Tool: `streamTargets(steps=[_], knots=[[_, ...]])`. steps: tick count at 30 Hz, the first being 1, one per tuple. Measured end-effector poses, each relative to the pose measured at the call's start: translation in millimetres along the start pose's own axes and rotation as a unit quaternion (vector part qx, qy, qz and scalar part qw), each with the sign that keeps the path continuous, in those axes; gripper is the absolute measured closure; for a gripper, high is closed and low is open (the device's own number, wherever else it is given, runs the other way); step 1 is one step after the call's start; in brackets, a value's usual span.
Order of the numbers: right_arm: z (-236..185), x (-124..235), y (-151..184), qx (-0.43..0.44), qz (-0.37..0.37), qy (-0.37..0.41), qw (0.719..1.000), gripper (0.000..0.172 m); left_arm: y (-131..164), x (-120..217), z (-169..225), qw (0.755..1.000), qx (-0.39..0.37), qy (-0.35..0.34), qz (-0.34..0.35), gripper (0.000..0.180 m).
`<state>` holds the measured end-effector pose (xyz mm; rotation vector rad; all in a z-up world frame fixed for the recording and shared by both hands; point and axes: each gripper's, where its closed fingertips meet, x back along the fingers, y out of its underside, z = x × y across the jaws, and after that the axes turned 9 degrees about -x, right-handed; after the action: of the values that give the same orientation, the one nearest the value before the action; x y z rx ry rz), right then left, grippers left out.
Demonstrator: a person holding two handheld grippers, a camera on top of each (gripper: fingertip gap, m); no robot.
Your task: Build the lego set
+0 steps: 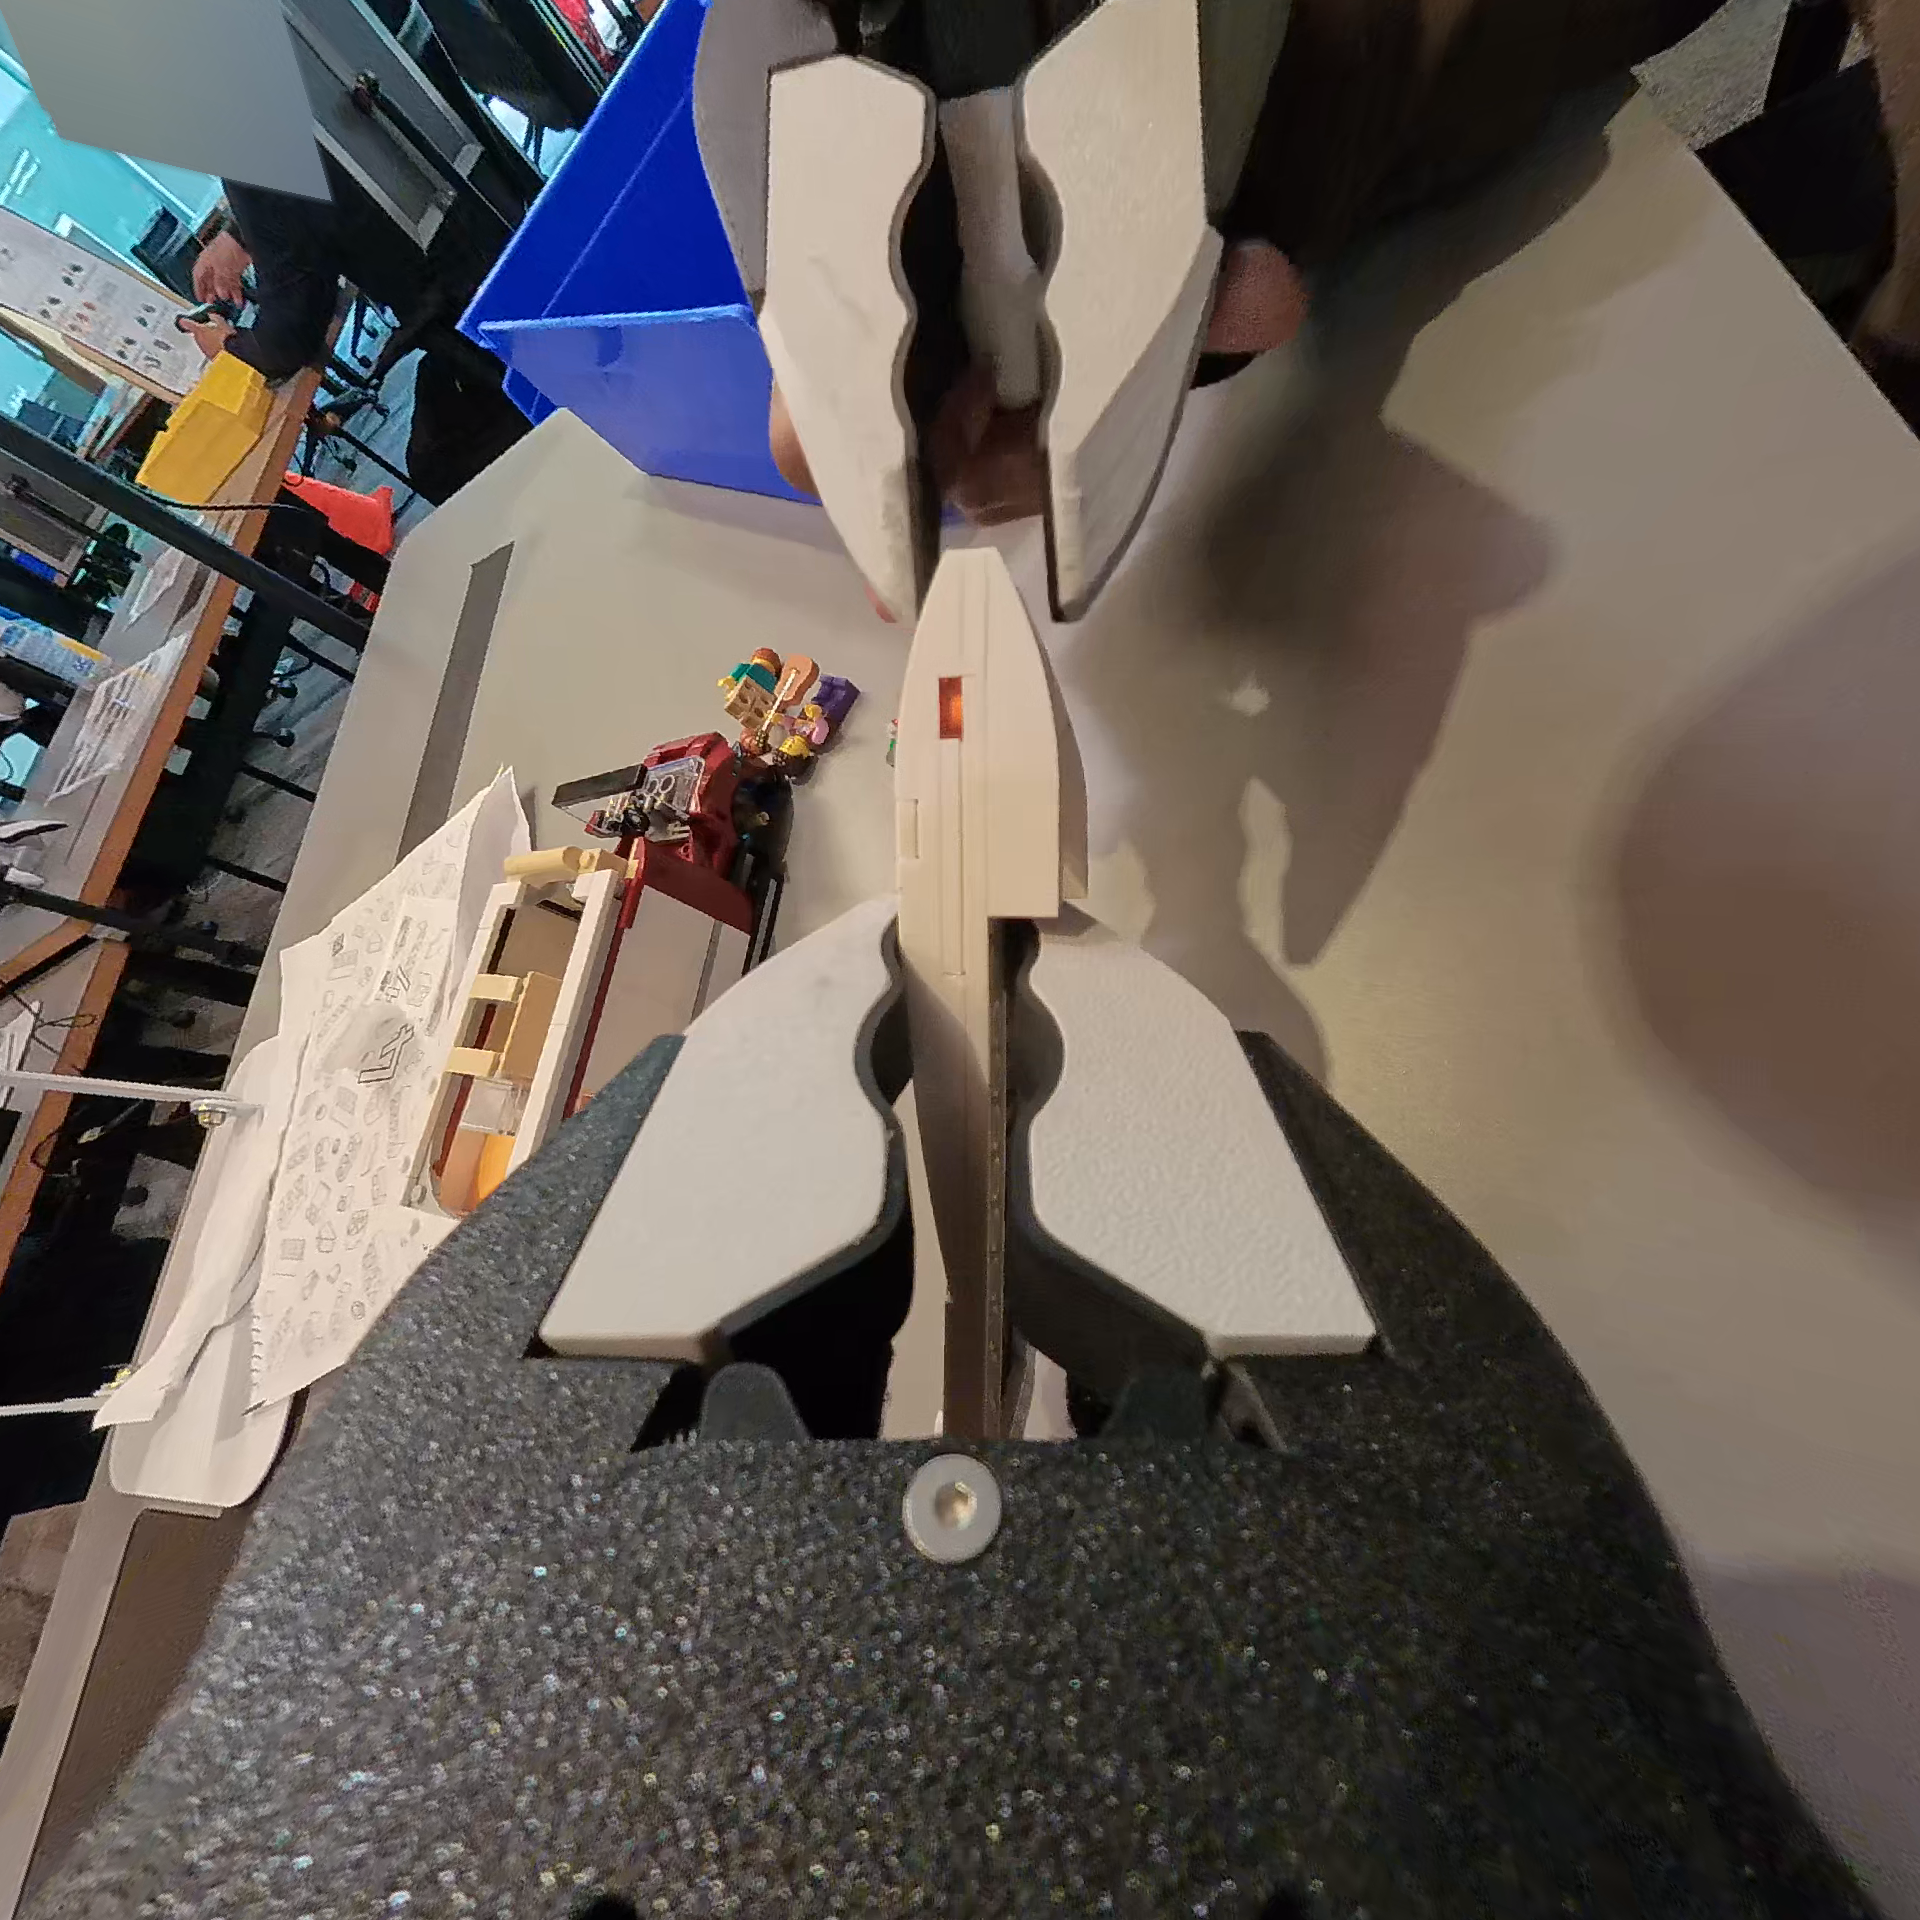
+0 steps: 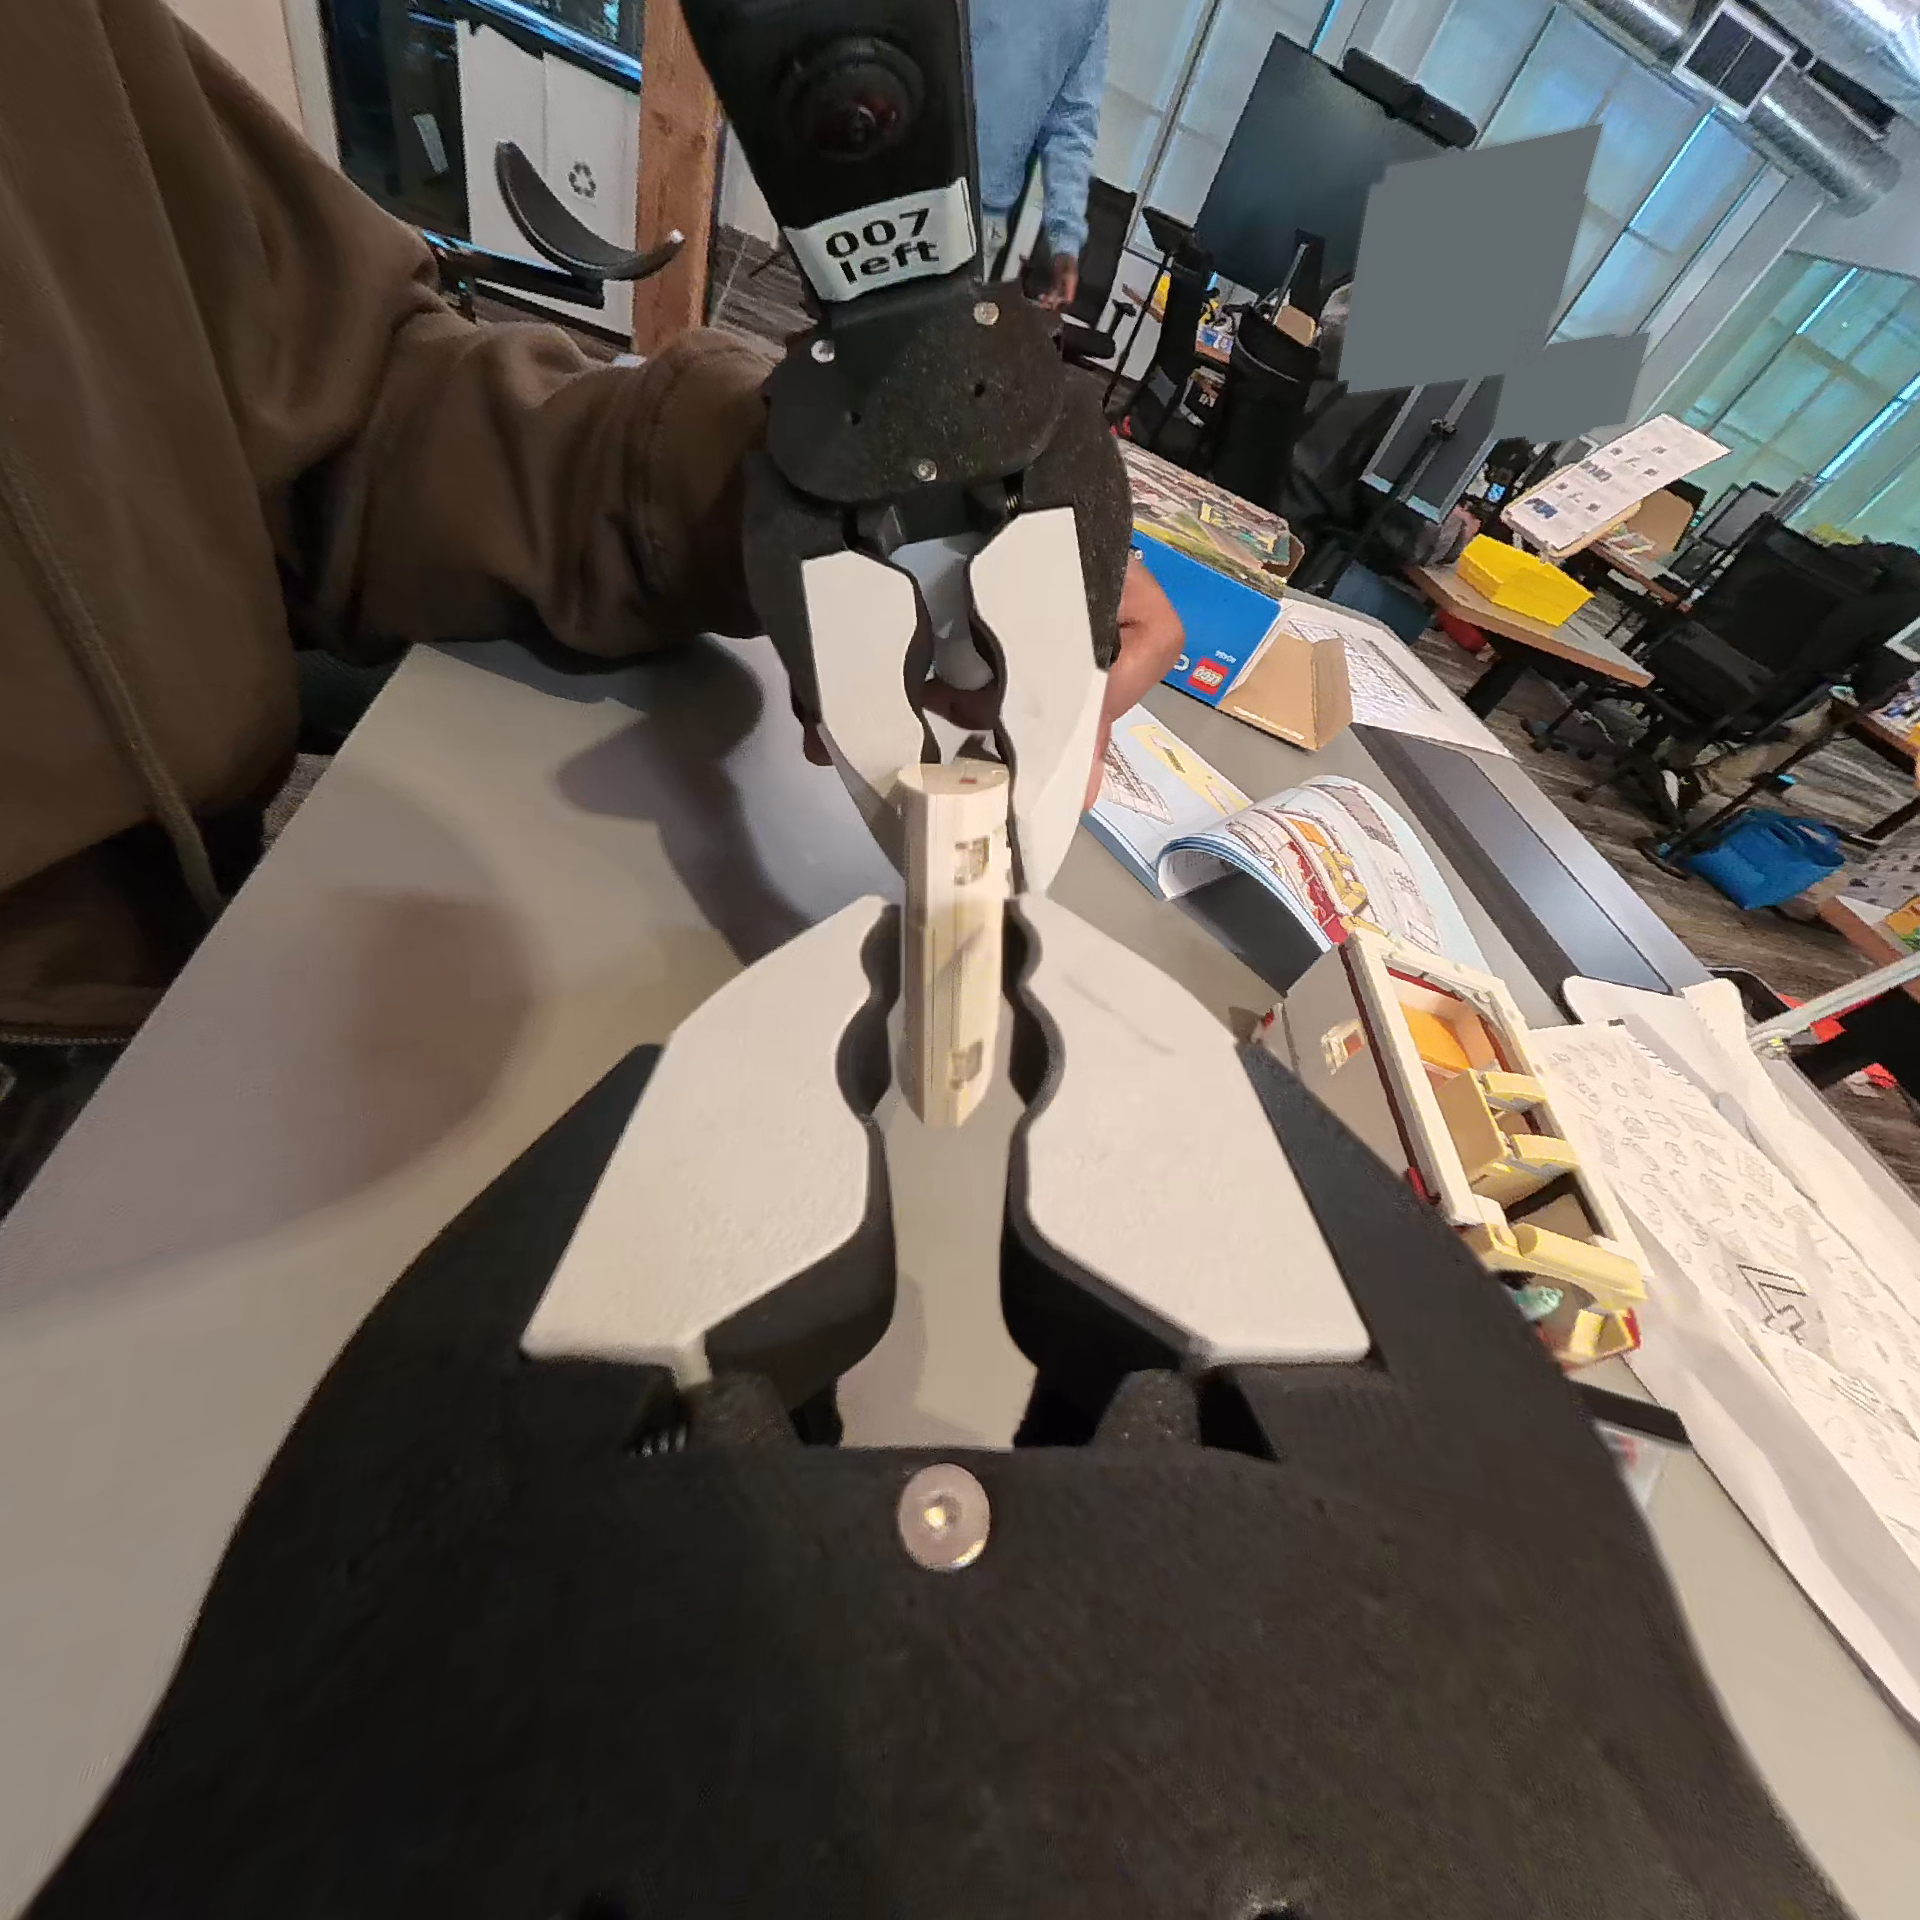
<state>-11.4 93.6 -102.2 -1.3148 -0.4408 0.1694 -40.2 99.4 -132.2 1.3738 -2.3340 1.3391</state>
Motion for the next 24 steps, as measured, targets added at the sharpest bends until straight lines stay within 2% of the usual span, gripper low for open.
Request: streamTargets(steps=[4, 7, 24], knots=[[1.4, 0.6, 0.5, -0.003, -0.002, 0.002, 1.0, 0.154, -2.3, 1.4, -1.1, 1.0, 0.005, -0.001, 0.009, 0.166], [-1.2, -0.2, 0.9, -0.001, 0.0, -0.004, 1.0, 0.161, -2.6, 1.6, -1.0, 1.0, 0.006, -0.001, 0.01, 0.166], [-1.0, -0.3, -0.1, -0.006, 0.003, -0.014, 1.0, 0.162, -3.6, 3.9, -0.5, 1.0, -0.001, -0.001, 0.008, 0.166]])
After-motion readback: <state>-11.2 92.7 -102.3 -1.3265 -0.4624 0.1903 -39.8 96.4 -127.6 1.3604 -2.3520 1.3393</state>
